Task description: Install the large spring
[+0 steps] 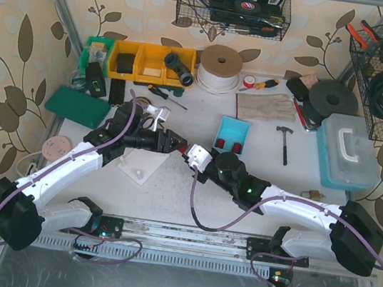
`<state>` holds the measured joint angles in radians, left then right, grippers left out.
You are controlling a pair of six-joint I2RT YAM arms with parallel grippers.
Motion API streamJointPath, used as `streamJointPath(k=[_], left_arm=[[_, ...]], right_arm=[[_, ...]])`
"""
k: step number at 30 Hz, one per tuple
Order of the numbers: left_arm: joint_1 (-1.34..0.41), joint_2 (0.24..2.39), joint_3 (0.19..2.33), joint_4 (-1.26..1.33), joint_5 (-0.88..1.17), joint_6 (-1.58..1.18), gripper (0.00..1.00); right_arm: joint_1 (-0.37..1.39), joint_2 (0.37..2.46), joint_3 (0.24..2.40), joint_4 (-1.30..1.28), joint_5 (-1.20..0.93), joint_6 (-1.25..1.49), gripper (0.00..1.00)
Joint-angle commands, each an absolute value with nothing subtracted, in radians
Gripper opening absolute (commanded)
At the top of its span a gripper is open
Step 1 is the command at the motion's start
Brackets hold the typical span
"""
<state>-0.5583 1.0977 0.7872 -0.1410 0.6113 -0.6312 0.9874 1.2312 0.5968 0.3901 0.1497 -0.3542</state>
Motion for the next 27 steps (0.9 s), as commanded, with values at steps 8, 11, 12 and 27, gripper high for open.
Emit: streamJointPath(k=[8,11,12,27], left_arm=[[-0.580,1.147,0.791,-0.090,0.680,-0.673,0.47],[-0.582,1.148,0.792,-0.089,0.691,-0.679,0.35],[-0.583,1.145,0.793,-0.094,0.688,-0.680,0.28],[-0.582,0.981,0.861,-0.499,0.257,-0.594,0.00]], right_arm=[[1.001,1.244,0.616,0.457,0.162,-0.370,0.00],[1.001,1.249,0.618,0.457,0.167,-0.373,0.00],[1.001,1.253,0.619,0.455,0.169,-0.373,0.00],[0.985,1.156,0.612,0.373,0.339,-0.259,1.00]])
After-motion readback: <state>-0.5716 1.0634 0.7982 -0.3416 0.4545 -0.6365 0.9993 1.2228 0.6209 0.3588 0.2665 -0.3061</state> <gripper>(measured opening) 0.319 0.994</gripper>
